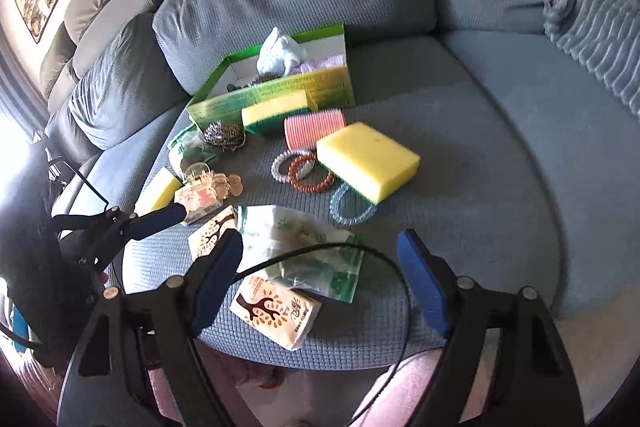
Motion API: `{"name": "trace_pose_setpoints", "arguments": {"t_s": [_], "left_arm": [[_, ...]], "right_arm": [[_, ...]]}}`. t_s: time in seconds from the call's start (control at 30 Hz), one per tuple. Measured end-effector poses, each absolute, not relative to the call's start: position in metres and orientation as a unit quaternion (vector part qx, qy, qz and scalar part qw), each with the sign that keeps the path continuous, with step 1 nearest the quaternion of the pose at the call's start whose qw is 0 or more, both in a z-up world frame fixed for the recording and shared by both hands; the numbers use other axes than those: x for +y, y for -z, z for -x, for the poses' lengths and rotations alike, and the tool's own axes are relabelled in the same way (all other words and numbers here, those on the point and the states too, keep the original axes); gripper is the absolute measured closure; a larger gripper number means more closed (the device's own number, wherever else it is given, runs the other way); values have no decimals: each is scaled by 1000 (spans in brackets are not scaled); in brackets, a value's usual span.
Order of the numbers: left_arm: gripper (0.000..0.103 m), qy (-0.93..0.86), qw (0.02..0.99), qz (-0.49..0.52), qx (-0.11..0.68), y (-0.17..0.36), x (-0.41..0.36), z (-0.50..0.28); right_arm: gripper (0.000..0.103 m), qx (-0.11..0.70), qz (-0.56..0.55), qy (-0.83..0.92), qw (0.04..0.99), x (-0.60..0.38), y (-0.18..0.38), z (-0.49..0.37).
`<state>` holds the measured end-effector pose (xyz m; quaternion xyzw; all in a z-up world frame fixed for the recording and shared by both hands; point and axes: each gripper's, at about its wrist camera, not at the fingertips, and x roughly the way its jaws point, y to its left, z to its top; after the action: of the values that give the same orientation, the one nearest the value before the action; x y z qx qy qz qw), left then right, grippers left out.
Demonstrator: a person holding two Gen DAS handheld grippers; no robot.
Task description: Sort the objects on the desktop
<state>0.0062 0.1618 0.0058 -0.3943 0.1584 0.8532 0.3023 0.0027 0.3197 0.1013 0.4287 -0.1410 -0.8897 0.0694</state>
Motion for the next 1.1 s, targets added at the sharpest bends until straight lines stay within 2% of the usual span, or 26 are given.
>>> {"name": "trace_pose_setpoints", "arguments": {"t_s": [0.27,0.47,0.7,1.1], "left_arm": [[31,-857,295,395,148,-7,155,0],[31,-864,281,394,135,-8,158,25],[31,-866,276,400,115,-1,166,69],[31,-843,343,392,135,18,204,87]], "right_arm": [[23,-146,-412,899,42,332,-105,-2],[23,-119,-369,922,5,340,-108,41],[23,-110,-403,909,16,345,-82,98],[23,-122,-439,890,15,370,-54,117]]}}
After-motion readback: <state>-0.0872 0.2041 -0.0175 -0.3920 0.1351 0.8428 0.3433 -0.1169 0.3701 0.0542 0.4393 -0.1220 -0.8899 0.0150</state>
